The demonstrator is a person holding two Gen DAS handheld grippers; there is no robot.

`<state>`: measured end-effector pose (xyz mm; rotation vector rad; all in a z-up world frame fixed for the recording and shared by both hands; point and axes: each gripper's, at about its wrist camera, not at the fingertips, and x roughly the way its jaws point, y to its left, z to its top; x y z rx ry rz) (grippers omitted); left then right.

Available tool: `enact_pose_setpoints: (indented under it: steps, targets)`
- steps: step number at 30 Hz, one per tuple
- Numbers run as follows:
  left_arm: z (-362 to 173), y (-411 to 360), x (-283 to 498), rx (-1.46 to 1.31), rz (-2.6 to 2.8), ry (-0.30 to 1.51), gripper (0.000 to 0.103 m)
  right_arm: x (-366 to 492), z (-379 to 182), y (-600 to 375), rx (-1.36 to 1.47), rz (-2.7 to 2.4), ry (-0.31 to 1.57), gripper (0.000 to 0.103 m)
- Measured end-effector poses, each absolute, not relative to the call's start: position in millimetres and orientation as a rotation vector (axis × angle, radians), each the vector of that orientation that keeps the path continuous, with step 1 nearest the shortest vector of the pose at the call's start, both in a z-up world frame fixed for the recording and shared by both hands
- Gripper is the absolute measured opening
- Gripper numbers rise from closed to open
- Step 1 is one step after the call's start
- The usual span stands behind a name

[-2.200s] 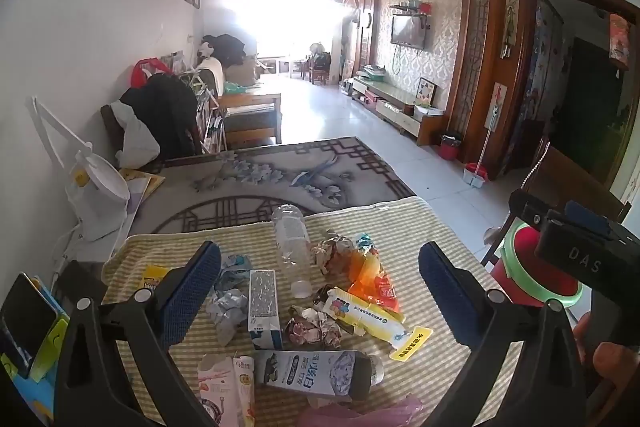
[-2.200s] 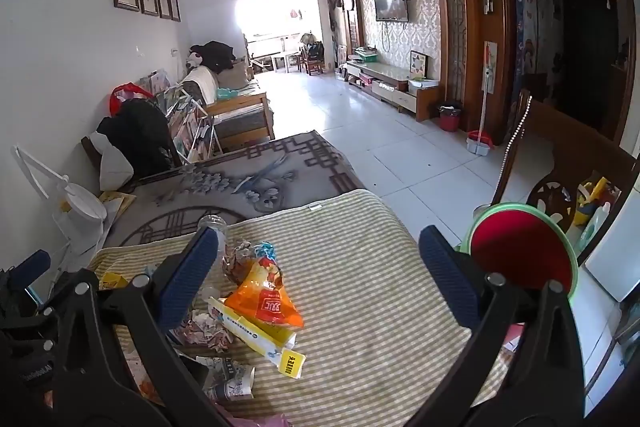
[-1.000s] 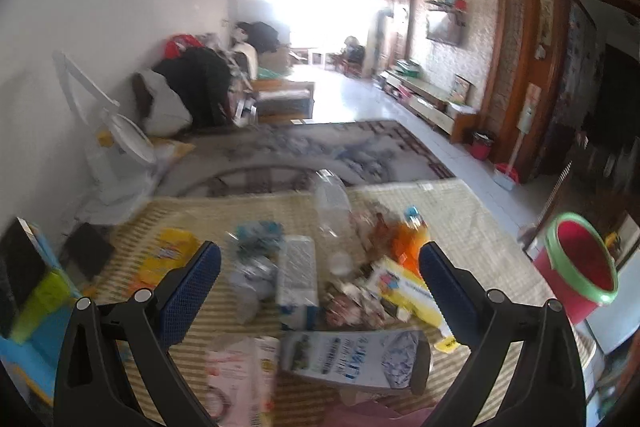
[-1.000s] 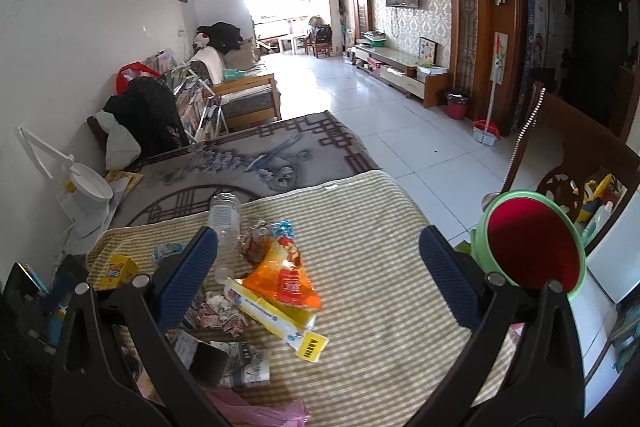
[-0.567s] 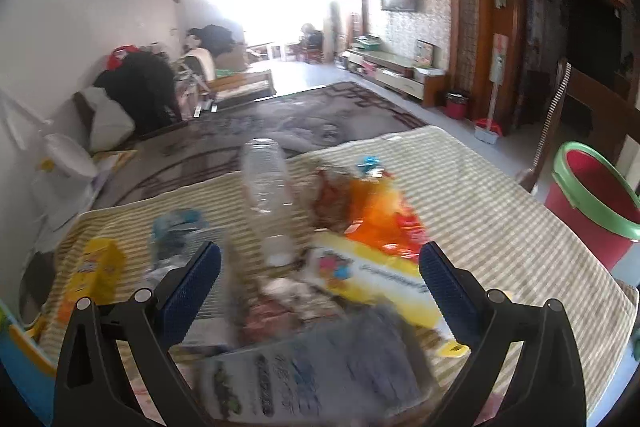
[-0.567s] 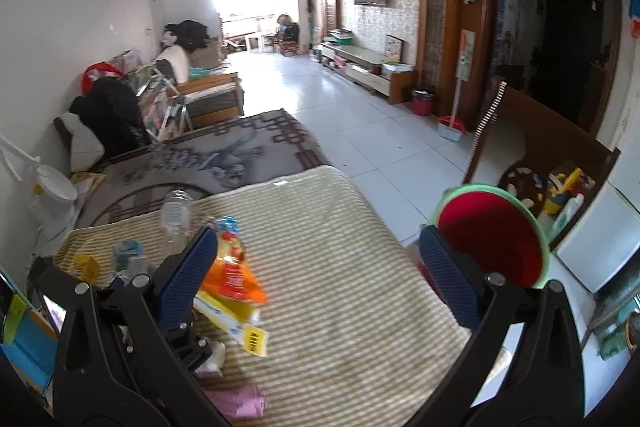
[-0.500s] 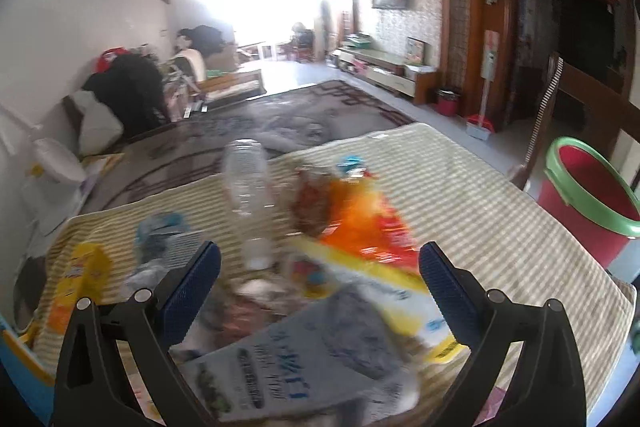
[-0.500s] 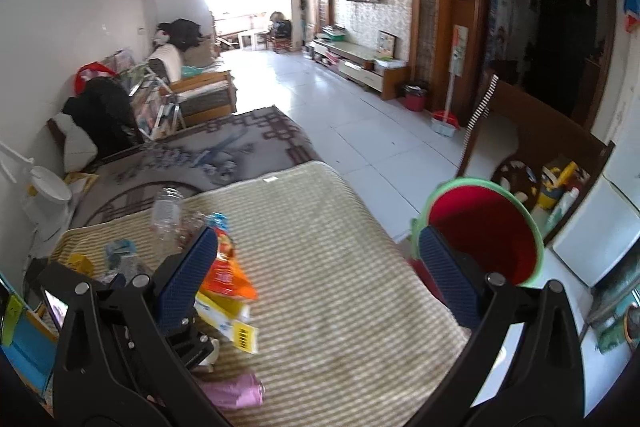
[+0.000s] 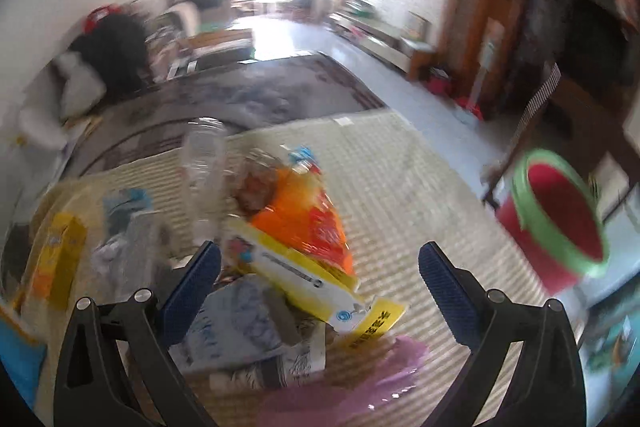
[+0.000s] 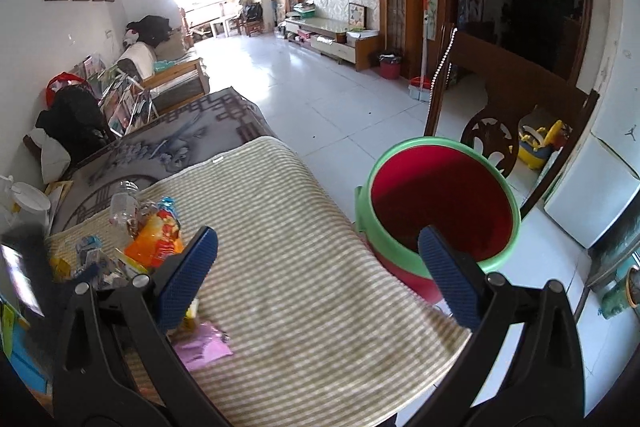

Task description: Collect trash

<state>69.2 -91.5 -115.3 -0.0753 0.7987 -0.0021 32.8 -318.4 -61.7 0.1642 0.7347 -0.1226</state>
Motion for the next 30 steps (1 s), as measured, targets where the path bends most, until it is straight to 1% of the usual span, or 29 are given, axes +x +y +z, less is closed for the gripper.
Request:
enact_pose_setpoints:
  steps: [5,11,16,20,24,30]
  targets:
    - [-84.7,-99.6,59.4,-0.145,0.127,0.749,0.095,39.8,-66.6,-352.0,0.182,-0.051,0.776,0.099]
    - [-75.7,-140.5,50.9,-0.062,0.158,0.754,0.095,45.2,-66.3,-375.3,0.160,0.015,0.787,0.099]
    - [-66.3,-154.5,34.7,-0.090,0.160,0.721,0.095,51.4,-59.8,-380.2,0.138,0.062,0.760,0.099]
    - [-59.2,-143.8,14.4,-0.116,0.212,0.679,0.095,54.9,-58.1,-366.1,0.099,0.121,0.729,0.099]
    - [-59.2,-119.9,-2.1,-0.086,0.324,0.681,0.095,60.7,-64.1,-345.2,0.130,0.187,0.737,0.099]
    - [-55.2,-64.4,-20.0,-0.071,0.410,0.692,0.095,73.3,-68.3,-280.3,0.083,0.287,0.743,0.099]
